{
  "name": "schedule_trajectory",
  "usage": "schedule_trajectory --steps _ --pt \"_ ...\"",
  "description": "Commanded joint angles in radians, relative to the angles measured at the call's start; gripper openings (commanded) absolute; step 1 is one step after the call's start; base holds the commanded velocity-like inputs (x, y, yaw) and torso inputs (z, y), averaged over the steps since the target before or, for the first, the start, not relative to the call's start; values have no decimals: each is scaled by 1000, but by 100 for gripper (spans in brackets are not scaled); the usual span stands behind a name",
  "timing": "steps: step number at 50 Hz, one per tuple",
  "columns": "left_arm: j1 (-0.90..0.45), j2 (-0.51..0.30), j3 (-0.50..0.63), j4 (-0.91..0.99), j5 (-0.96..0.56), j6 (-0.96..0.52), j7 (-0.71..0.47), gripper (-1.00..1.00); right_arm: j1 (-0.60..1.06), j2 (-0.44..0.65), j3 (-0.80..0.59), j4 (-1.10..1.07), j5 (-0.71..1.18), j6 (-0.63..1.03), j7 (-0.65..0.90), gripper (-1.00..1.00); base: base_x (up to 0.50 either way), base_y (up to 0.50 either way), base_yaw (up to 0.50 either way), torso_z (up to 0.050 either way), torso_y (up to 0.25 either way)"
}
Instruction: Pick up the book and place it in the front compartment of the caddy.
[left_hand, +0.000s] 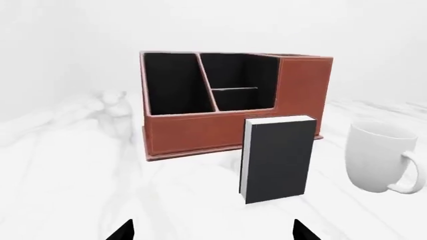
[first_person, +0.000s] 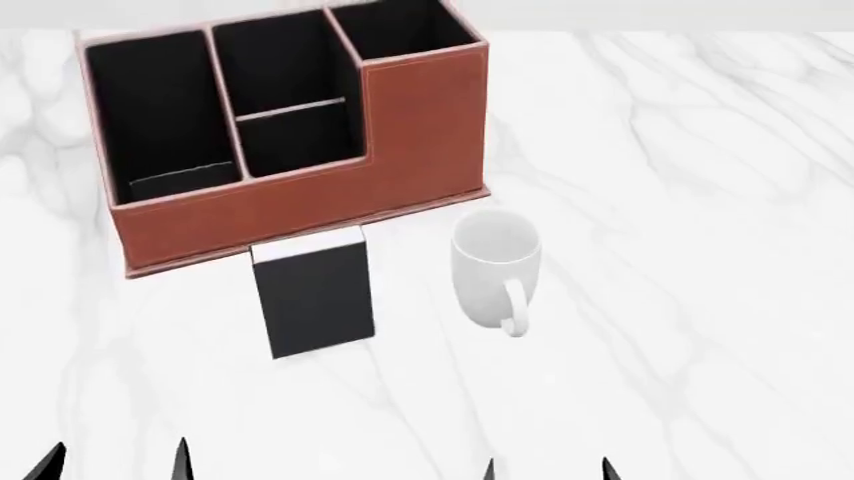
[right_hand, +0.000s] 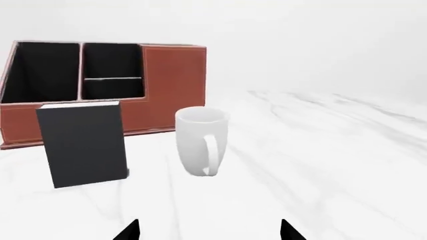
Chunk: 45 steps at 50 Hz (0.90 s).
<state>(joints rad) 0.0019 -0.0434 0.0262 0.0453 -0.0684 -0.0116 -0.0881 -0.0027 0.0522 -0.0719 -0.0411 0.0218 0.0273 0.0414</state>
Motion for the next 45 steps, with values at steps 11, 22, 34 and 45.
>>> schedule_trajectory --steps 11,22,34,45 --pt "31 -78 -21 541 -94 -253 -86 100 -57 75 83 -556 96 236 78 100 430 0 0 0 0" --pt "28 -101 -25 621 -117 -282 -100 100 -56 96 106 -630 112 253 101 100 500 0 0 0 0" --pt "28 -114 -21 622 -145 -288 -102 100 -62 106 109 -611 120 216 110 100 500 0 0 0 0" --pt "11 -122 -19 611 -177 -320 -108 100 -51 120 122 -646 151 256 123 100 500 0 0 0 1"
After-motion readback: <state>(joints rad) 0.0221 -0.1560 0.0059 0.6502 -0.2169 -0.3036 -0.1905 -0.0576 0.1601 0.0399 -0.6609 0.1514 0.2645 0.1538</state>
